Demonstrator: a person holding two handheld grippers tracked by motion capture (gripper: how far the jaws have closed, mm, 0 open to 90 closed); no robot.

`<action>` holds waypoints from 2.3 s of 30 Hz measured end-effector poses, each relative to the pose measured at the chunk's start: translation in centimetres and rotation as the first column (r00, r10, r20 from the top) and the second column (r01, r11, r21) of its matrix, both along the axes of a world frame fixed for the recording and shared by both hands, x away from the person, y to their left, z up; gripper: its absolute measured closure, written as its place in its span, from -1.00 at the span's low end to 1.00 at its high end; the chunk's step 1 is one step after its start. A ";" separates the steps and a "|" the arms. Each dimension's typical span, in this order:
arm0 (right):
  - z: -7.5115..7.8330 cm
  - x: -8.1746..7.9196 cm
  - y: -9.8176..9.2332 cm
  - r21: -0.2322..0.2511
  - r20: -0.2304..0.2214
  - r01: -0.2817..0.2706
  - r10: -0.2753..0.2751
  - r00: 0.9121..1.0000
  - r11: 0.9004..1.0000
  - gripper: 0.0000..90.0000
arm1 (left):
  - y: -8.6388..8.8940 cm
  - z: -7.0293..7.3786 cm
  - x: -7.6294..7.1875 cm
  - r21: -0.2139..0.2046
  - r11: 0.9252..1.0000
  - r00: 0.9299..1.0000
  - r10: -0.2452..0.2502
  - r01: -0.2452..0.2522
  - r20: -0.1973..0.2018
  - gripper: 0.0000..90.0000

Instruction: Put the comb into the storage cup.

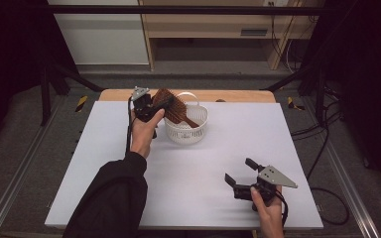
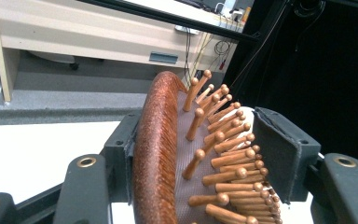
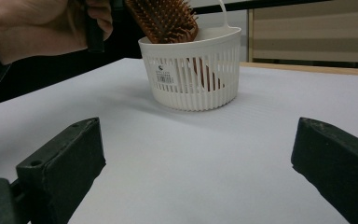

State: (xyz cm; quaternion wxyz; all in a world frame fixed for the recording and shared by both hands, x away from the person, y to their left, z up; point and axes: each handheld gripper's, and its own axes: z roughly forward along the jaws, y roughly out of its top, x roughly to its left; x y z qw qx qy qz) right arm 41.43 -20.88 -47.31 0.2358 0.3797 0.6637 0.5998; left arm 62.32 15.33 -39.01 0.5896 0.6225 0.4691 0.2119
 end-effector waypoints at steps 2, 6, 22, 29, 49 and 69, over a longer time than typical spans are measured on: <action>0.0 0.0 0.0 0.002 0.002 0.002 -0.002 1.000 1.000 -0.94 | 0.2 -0.2 0.1 -0.004 1.000 1.000 0.006 -0.006 -0.003 -0.18; 0.0 0.0 -0.1 0.001 0.001 0.002 -0.002 1.000 1.000 -0.94 | 0.5 -0.5 0.2 -0.017 1.000 1.000 0.014 -0.014 -0.008 -0.19; 0.0 0.0 0.0 0.002 0.002 -0.001 0.001 1.000 1.000 -0.94 | 1.0 -0.9 0.3 -0.022 1.000 1.000 0.015 -0.016 -0.016 -0.19; 0.0 0.0 0.0 -0.001 0.001 -0.001 0.001 1.000 1.000 -0.94 | 1.2 -1.0 0.3 -0.023 1.000 1.000 0.013 -0.014 -0.016 -0.20; 0.0 0.0 0.0 -0.003 -0.001 -0.004 0.004 1.000 1.000 -0.94 | 1.2 -1.0 0.3 -0.022 1.000 1.000 0.014 -0.014 -0.016 -0.20; -0.1 0.1 0.1 -0.006 -0.004 -0.010 0.010 1.000 1.000 -0.94 | 1.6 -1.2 0.1 -0.027 1.000 1.000 0.015 -0.016 -0.014 -0.22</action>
